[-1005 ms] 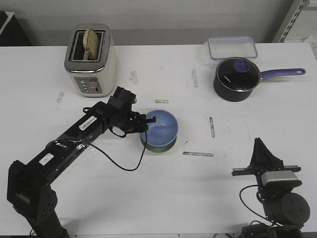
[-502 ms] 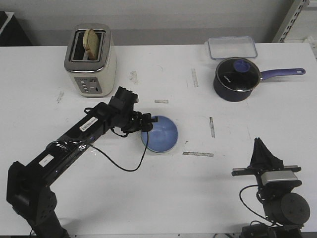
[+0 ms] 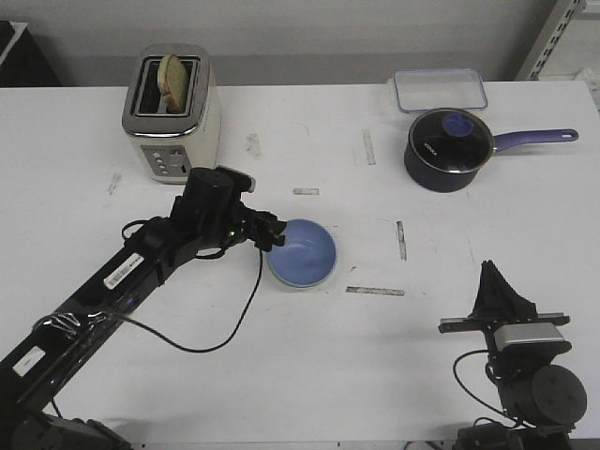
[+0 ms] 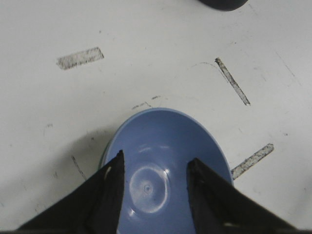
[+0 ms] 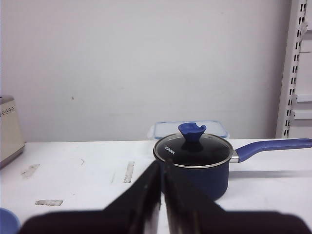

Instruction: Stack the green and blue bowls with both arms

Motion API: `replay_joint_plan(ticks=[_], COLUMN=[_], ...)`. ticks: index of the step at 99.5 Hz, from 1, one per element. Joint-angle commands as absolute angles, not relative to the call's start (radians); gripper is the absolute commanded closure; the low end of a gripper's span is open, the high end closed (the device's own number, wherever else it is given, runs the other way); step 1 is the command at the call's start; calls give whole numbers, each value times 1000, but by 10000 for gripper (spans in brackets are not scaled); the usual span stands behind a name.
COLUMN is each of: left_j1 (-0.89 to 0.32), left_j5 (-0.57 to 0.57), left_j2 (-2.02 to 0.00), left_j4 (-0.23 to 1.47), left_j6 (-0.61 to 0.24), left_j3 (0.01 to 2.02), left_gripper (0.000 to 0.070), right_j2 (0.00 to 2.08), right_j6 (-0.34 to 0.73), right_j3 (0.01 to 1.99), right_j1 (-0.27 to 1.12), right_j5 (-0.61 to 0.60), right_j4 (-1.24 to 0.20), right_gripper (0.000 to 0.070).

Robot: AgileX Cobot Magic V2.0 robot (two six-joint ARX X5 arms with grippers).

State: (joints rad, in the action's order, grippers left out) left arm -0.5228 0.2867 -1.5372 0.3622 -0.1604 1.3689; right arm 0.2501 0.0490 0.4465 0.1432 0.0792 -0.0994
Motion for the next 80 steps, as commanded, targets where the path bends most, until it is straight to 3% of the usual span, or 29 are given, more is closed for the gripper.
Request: replay_joint_plan(ticks=[1,13,28,39,53,80], left_j1=[-516,-508,-479,-444,-386,-265], left_j5=[284,235,104,35,-25,-31], left_j2=[-1497,-1386,-1226,-1107,-959,-656], left_j4=[271,72,-170,-265,-254,-242], left_j6=[-51,-8,-8,-9,-12,-12], left_j3=[1323,1169,953,815,682,460], left_gripper=[455,485,667,671,700,699], right_j2=[249,249,249,249,249,249], right_j6=[44,44,44,44,44,44], right_j3=[456,456,456,456,456,456], right_j1=[146,146,146,146,146,146], right_j5=[79,79,79,79,79,79], right_j4=[-89,-89,-89,-89,-89,-89], right_gripper=[697,697,697,697,697,697])
